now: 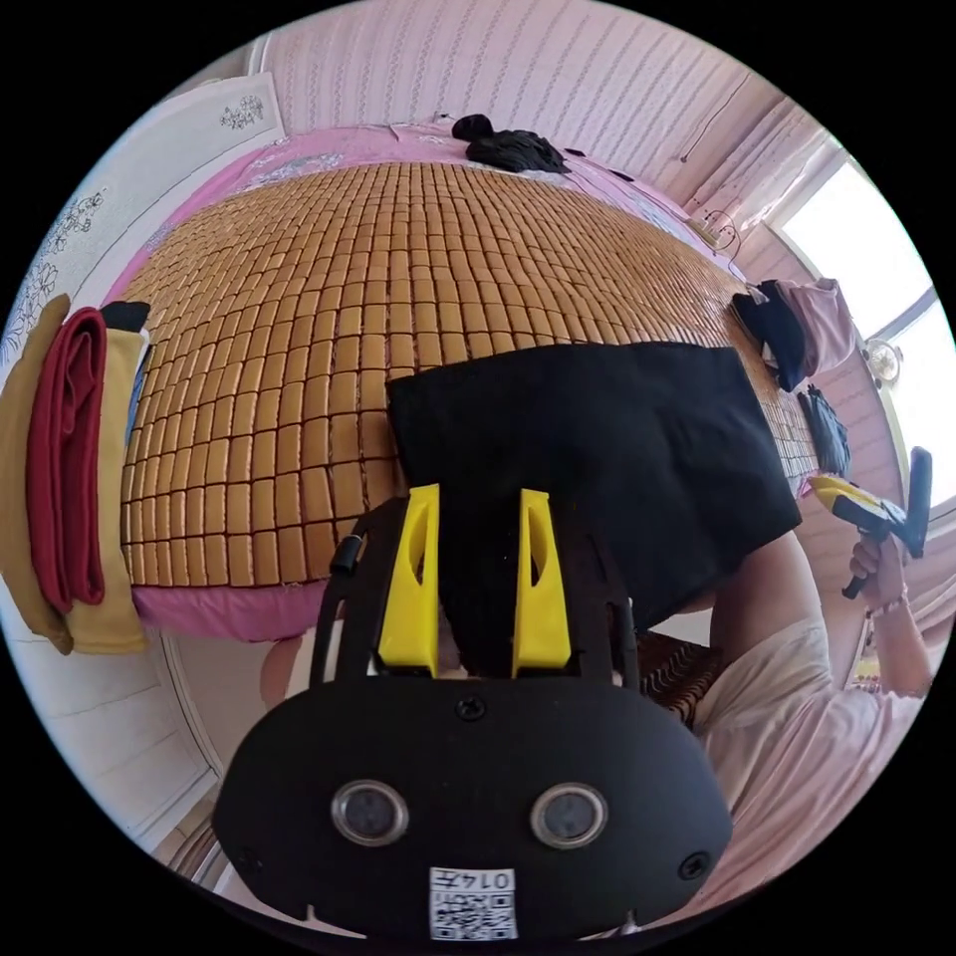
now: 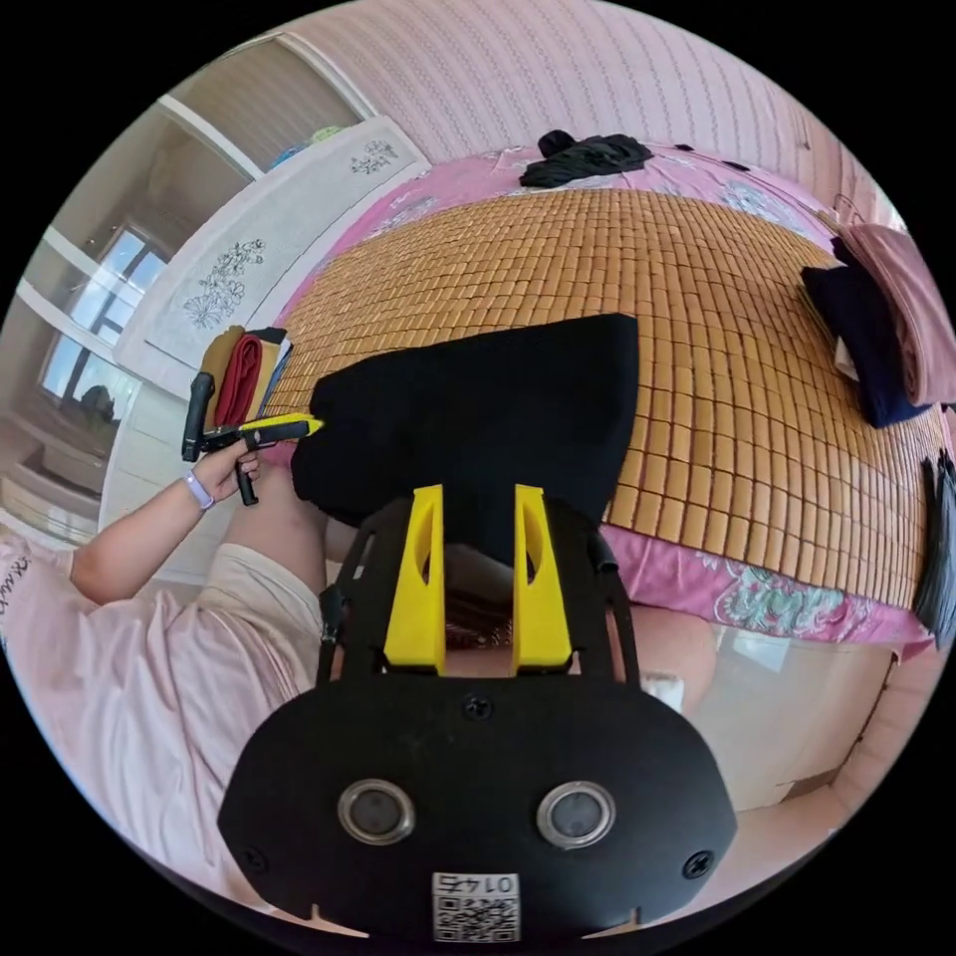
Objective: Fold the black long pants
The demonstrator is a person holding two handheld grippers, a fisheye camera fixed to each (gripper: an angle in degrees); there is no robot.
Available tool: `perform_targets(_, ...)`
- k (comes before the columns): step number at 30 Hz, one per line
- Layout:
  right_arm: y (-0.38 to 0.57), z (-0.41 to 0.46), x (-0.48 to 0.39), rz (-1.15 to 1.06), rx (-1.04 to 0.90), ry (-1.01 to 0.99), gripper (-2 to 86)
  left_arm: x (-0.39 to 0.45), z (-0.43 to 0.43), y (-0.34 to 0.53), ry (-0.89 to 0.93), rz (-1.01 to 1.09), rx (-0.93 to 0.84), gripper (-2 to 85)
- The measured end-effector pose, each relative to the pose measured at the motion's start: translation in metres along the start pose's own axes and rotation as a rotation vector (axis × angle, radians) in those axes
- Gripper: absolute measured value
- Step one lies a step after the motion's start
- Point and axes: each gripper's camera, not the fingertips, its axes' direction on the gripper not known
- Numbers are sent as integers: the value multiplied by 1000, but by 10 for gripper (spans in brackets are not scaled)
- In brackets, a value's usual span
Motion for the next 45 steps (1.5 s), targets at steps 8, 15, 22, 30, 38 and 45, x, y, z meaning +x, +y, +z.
perform_targets(8, -50, 56, -59, -189, -26, -308, 133, 31, -49, 20, -19, 81, 119, -7)
perform_targets(15, -67, 82, -41, -79, -34, -557, 178, 118, -68, 72, 53, 433, 178, -10)
perform_targets(22, -46, 110, -15, -60, -170, -370, 59, 170, -54, 92, 108, 552, 134, -6)
perform_targets(30, 11, 38, 82, -25, -3, -408, 12, 141, -95, 93, 74, 336, 202, 52)
perform_targets(38, 120, -122, 205, 227, 440, -170, 9, 72, -75, 46, -143, 104, 110, 88)
perform_targets(45, 190, -200, 245, 379, 636, -3, 9, 66, -31, 19, -230, 93, -73, 38)
